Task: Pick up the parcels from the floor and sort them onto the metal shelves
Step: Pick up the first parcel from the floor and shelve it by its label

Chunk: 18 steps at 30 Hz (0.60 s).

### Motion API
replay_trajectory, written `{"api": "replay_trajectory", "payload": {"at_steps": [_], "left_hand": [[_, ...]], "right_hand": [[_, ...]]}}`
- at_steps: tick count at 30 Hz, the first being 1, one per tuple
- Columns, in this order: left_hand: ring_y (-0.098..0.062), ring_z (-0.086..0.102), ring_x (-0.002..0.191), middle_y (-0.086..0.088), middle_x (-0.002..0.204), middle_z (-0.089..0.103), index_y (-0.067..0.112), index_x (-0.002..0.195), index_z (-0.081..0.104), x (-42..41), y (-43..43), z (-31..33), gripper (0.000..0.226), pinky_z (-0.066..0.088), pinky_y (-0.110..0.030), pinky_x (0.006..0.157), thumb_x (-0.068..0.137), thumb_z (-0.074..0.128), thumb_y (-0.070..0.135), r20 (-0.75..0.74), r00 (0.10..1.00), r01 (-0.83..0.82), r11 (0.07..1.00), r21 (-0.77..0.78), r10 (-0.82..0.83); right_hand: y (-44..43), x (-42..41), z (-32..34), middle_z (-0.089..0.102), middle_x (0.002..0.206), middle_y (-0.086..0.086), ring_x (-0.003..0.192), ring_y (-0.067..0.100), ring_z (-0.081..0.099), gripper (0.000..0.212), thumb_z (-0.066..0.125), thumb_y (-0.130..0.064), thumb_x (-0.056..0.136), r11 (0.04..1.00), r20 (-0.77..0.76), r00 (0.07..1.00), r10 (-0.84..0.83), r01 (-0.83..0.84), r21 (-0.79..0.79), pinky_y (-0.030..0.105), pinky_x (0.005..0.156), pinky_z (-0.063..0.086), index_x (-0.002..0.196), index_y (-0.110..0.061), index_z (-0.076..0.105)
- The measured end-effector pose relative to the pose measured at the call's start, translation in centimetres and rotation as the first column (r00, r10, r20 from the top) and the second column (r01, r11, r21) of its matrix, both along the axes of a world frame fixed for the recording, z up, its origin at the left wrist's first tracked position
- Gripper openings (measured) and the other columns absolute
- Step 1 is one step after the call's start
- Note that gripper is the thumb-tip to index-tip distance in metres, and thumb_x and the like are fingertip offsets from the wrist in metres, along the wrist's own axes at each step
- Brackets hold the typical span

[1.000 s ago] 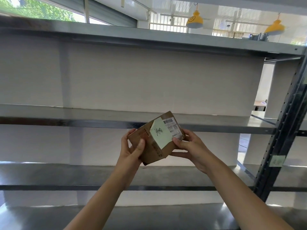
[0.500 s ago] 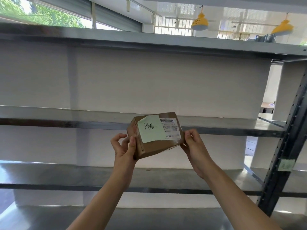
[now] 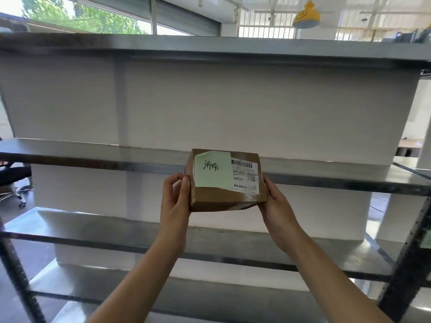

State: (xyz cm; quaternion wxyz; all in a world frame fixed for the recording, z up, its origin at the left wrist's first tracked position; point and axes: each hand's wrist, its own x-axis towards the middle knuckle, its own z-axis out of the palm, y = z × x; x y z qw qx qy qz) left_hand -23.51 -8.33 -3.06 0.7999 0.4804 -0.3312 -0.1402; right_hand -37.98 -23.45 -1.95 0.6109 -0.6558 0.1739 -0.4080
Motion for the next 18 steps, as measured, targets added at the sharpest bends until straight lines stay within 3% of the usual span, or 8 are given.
{"api": "replay_trajectory", "payload": {"at_steps": [4,6,10,15,18], "left_hand": [[-0.012,0.072,0.098,0.009,0.106,0.073,0.033,0.11,0.059,-0.6,1.1,0.3,0.028,0.061,-0.025,0.075,0.088,0.055,0.05,0.01,0.99,-0.143,0.99,-0.012,0.143],[-0.006,0.072,0.094,0.004,0.107,0.072,0.026,0.108,0.062,-0.9,2.0,0.2,0.023,0.059,-0.019,0.071,0.094,0.056,0.044,0.02,0.972,-0.234,0.972,0.007,0.233],[-0.007,0.068,0.094,0.004,0.105,0.071,0.021,0.107,0.062,-1.3,3.8,0.0,0.022,0.054,-0.018,0.07,0.103,0.051,0.039,0.023,0.931,-0.364,0.928,0.075,0.363],[0.006,0.067,0.073,0.018,0.079,0.071,0.022,0.101,0.057,-2.2,6.2,-0.2,0.025,0.051,-0.009,0.057,0.105,0.046,0.044,0.006,0.877,-0.478,0.868,0.135,0.481],[0.01,0.063,0.068,0.021,0.072,0.069,0.021,0.097,0.059,-2.5,8.3,-0.3,0.026,0.047,-0.006,0.056,0.104,0.048,0.043,-0.011,0.828,-0.555,0.821,0.135,0.561]], "right_hand": [[0.2,0.5,-0.6,0.071,0.128,-0.011,0.124,0.009,0.062,0.036,0.042,-0.027,0.109,0.994,0.012,0.995,0.104,-0.104,0.025,0.037,0.112,0.044,0.137,-0.042,0.058],[0.6,0.9,-0.5,0.071,0.128,-0.009,0.123,0.009,0.064,0.038,0.04,-0.023,0.11,0.985,0.029,0.985,0.168,-0.169,0.032,0.035,0.109,0.046,0.14,-0.038,0.056],[1.4,1.9,0.0,0.072,0.128,-0.002,0.121,0.014,0.065,0.036,0.038,-0.02,0.11,0.952,0.1,0.954,0.281,-0.29,0.093,0.032,0.102,0.051,0.141,-0.026,0.056],[3.2,3.6,0.0,0.076,0.116,-0.002,0.112,0.015,0.07,0.029,0.042,-0.031,0.104,0.901,0.194,0.908,0.372,-0.403,0.159,0.024,0.081,0.06,0.122,-0.022,0.063],[4.9,4.7,-0.3,0.075,0.12,0.001,0.115,0.018,0.069,0.036,0.047,-0.039,0.096,0.874,0.197,0.876,0.439,-0.468,0.134,0.028,0.083,0.06,0.123,-0.02,0.062]]}}
